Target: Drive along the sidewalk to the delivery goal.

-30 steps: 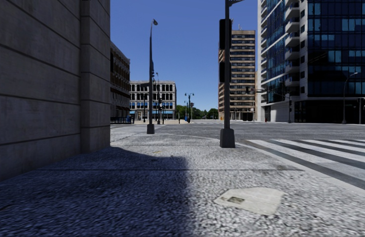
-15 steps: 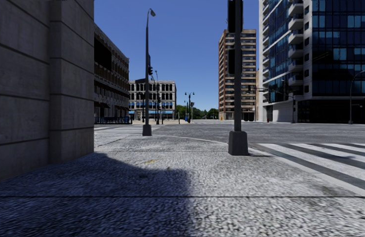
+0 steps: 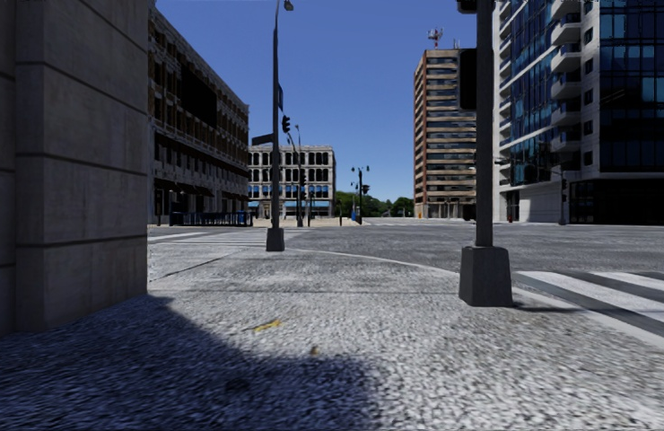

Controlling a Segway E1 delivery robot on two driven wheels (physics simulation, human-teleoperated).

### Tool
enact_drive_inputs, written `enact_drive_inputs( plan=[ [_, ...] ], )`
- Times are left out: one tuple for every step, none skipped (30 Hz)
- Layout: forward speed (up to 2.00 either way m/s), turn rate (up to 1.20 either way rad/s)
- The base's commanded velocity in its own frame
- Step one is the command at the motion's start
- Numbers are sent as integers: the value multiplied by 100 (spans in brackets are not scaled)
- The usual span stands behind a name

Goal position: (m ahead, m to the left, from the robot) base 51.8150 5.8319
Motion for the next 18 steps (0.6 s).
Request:
enact_drive_inputs(
  plan=[
    [200,25],
    [200,25],
    [200,25],
    [200,25],
    [200,25],
    [200,26],
    [200,32],
    [200,37],
    [200,37],
    [200,38],
    [200,39],
    [200,39],
    [200,39],
    [200,39],
    [200,39],
    [200,39],
    [200,39],
    [200,39]
  ],
)
